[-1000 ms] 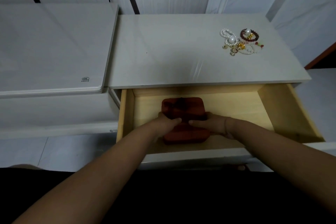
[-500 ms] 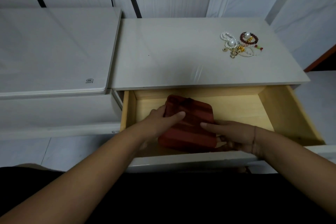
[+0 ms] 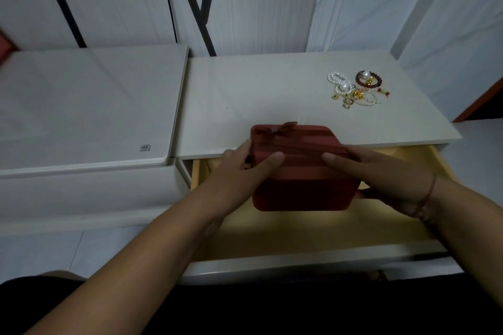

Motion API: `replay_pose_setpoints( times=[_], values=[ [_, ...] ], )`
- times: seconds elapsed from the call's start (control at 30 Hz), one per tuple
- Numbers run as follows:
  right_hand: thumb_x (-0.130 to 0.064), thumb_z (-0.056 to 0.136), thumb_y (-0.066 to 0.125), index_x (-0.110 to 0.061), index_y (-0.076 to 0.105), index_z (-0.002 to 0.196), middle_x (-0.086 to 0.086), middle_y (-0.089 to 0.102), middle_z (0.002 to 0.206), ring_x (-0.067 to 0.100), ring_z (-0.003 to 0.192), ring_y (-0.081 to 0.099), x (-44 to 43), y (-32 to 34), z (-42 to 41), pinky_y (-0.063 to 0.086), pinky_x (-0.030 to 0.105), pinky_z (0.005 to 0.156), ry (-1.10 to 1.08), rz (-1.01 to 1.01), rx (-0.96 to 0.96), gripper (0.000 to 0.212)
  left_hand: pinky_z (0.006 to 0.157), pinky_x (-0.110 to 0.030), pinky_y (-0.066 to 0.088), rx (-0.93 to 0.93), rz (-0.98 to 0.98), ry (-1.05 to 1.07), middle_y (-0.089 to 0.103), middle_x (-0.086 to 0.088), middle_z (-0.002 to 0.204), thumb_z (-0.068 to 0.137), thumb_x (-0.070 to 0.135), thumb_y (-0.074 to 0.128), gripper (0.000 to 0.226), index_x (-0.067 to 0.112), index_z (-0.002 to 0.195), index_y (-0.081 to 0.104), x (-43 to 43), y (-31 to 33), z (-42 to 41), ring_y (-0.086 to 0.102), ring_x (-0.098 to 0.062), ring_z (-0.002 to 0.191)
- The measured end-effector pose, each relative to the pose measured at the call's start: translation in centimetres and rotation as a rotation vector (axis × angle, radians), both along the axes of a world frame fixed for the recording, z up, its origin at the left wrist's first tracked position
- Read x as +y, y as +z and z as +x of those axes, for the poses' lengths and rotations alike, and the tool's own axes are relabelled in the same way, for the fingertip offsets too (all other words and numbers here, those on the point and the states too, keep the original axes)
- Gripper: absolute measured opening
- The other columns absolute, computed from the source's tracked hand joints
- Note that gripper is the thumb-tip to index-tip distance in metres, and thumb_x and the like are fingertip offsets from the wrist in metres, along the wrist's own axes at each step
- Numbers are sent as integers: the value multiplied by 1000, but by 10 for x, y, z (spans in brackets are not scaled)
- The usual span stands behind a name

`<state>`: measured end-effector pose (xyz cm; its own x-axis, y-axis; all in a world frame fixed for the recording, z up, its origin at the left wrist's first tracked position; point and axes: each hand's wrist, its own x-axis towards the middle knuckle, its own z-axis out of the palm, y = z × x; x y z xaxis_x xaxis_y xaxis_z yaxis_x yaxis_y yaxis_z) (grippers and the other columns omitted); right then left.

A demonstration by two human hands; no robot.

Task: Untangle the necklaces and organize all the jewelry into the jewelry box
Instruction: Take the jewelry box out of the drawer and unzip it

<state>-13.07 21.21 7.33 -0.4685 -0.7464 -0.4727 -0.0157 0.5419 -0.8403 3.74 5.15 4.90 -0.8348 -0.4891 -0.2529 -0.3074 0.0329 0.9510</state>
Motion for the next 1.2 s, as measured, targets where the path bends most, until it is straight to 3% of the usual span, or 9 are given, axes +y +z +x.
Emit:
replay_pose_setpoints(
  times=[0.17,0.37,0.6,0.73,0.87,0.93,1.07,1.17,1.2],
  values=[
    [-49,67,62,-39,56,118,-18,71,100,1,89,66,-10,8,-3,50,27,82,-10,-114,2,52,97,-36,49,52,-83,24,49,2,127,71,70,60,52,54,120,52,-13,6,-11,58,-13,111],
    [-35,88,62,-27,49,128,-8,65,113,2,88,65,-56,-3,-31,51,12,58,-74,-195,48,44,97,-38,50,75,-110,103,48,-1,130,66,73,59,62,48,123,51,-45,-4,-51,56,-17,113],
    [-43,79,73,-19,44,135,5,61,124,20,105,63,-114,-36,-72,54,36,88,-102,-210,49,67,97,-47,49,72,-35,209,42,-2,133,50,82,67,84,44,123,50,-81,-26,-91,55,-26,114],
    [-67,52,76,-22,42,135,5,58,126,23,110,60,-124,-49,-81,52,43,94,-110,-173,175,101,97,-45,49,83,-89,201,47,-4,131,58,77,67,77,45,125,47,-90,-42,-95,57,-24,113],
    [-58,70,74,-22,42,131,7,57,127,21,110,59,-115,-53,-78,51,43,96,-63,-177,194,78,99,-39,49,149,-146,123,55,0,129,73,64,66,72,34,134,41,-83,-46,-87,57,-15,115],
    [-73,61,70,-25,40,124,9,54,125,25,111,56,-104,-54,-74,51,47,94,-33,-129,318,84,98,-34,50,187,-173,82,55,1,129,81,52,65,67,26,136,38,-76,-49,-80,57,-10,114],
    [-81,60,63,-13,19,146,13,27,150,31,138,27,-70,-55,-54,30,53,111,28,-45,606,118,97,-28,49,210,-308,33,51,4,132,79,55,65,71,25,137,35,-59,-54,-58,53,-6,117],
    [-68,63,59,-12,0,152,8,7,160,25,146,9,-38,-56,-32,17,48,118,46,-55,633,121,96,-11,42,196,-463,25,45,11,134,81,54,64,72,22,139,33,-44,-50,-44,45,9,115],
    [-66,62,58,-13,-1,152,7,6,160,24,146,8,-28,-57,-26,16,45,118,66,-62,638,120,98,-14,41,187,-512,22,43,12,136,79,59,63,78,24,141,31,-39,-50,-39,43,8,118]
  ],
)
